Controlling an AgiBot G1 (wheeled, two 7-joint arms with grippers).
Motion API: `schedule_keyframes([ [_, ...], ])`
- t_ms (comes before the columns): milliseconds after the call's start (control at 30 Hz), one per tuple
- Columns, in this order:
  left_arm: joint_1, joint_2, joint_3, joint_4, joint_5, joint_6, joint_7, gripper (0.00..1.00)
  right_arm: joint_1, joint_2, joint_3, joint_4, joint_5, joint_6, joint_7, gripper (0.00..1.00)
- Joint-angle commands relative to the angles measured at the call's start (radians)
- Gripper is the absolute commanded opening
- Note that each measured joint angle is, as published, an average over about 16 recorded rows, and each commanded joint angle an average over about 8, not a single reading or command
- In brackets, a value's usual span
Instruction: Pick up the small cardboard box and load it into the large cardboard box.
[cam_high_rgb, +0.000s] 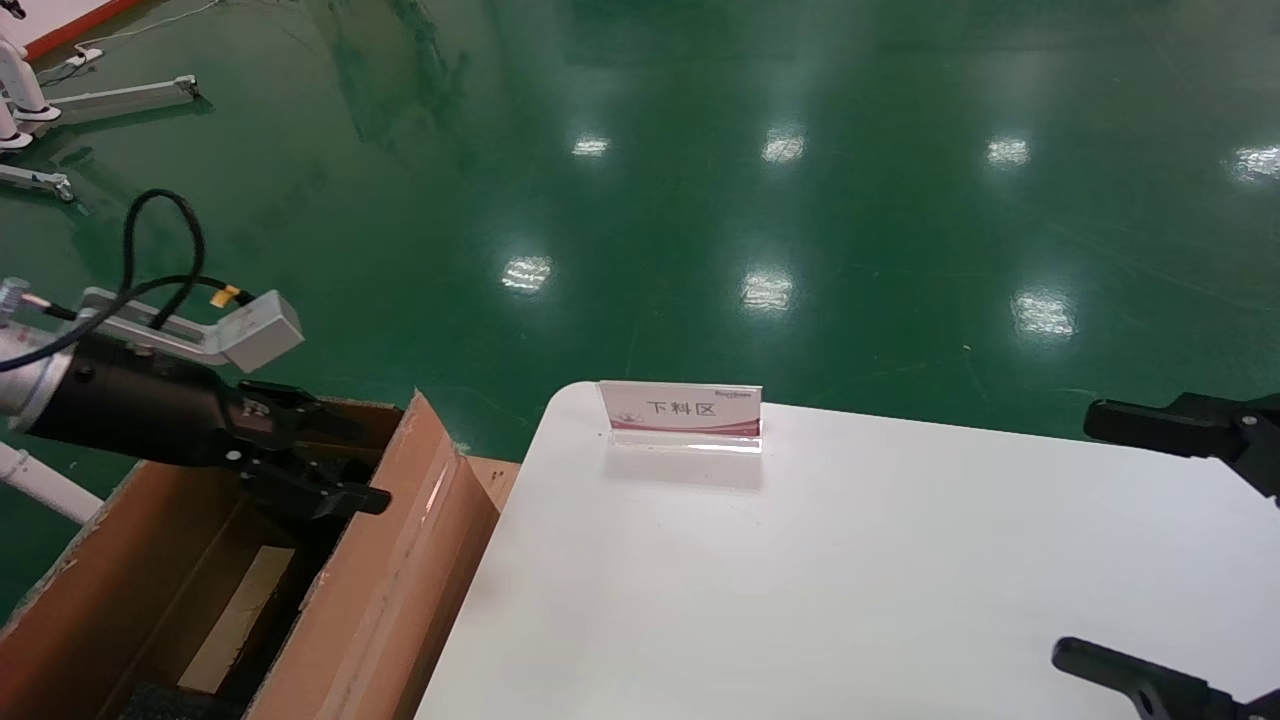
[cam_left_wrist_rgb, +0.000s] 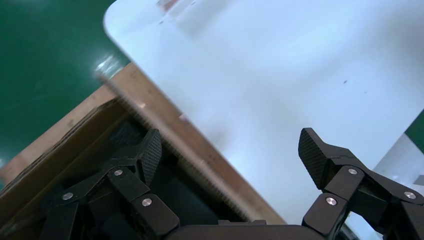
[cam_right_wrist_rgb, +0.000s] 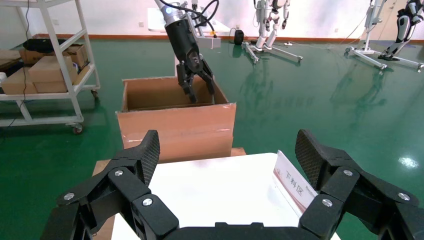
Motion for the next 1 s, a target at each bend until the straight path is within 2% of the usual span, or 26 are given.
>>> schedule_keyframes([
  [33,0.015,0.002,-0.026,-0.014,0.002,-0.001,-0.002,1.0,0.0,0.0,0.0,0.0,0.0,0.0,0.0,1.0],
  [1000,0.29,0.023,-0.499,-0.273,0.035,-0.018,-0.025,1.0,0.0,0.0,0.0,0.0,0.0,0.0,0.0,1.0],
])
